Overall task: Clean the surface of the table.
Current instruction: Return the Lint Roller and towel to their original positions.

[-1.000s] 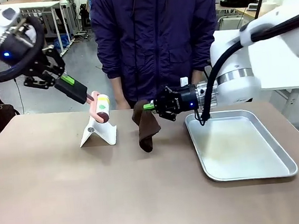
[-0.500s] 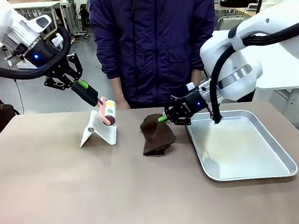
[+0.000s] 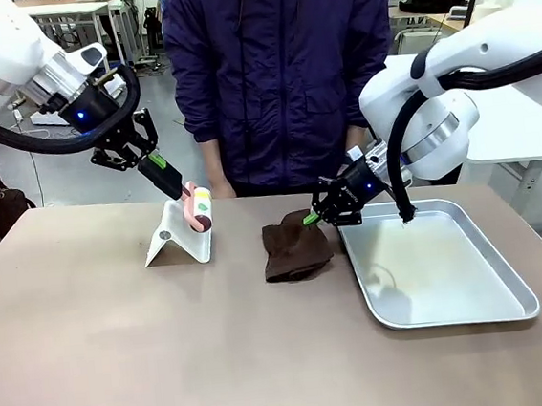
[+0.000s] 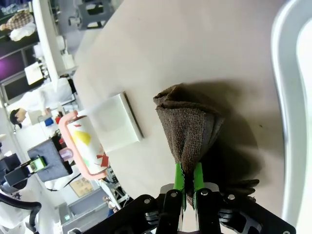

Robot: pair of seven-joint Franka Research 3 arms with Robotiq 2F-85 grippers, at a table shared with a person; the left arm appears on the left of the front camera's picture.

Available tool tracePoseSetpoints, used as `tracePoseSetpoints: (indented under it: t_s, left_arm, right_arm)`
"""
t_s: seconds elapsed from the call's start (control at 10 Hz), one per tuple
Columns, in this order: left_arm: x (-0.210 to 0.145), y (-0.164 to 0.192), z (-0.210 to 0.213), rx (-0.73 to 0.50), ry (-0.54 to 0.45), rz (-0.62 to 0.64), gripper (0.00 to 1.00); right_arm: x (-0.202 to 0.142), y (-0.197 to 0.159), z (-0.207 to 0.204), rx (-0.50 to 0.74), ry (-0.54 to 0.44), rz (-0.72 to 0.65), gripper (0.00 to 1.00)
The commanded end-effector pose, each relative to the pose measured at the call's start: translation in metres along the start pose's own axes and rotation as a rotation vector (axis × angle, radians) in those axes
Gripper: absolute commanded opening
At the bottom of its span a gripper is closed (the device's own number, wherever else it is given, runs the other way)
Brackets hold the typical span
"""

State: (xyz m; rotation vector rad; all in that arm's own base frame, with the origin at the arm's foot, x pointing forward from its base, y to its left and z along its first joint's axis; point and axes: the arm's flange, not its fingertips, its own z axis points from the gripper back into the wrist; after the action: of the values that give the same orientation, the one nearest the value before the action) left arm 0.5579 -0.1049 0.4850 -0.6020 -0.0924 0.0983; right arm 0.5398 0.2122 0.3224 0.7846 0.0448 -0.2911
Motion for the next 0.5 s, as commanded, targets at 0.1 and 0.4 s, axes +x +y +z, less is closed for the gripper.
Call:
tracePoseSetpoints:
  t_s: [0.1,0.4]
  left_arm:
    - [-0.0032,-0.0005,0.0041,-0.008,0.016,0.003,0.22]
    - [-0.0032,-0.0005,0.0041,-0.008,0.016,0.003,0.22]
  right_arm:
    - [-0.0013,0.0019,0.0010,0.022,0.006,-0.005,0.08]
    - [-0.0013,0.0019,0.0010,0.022,0.006,-0.005,0.08]
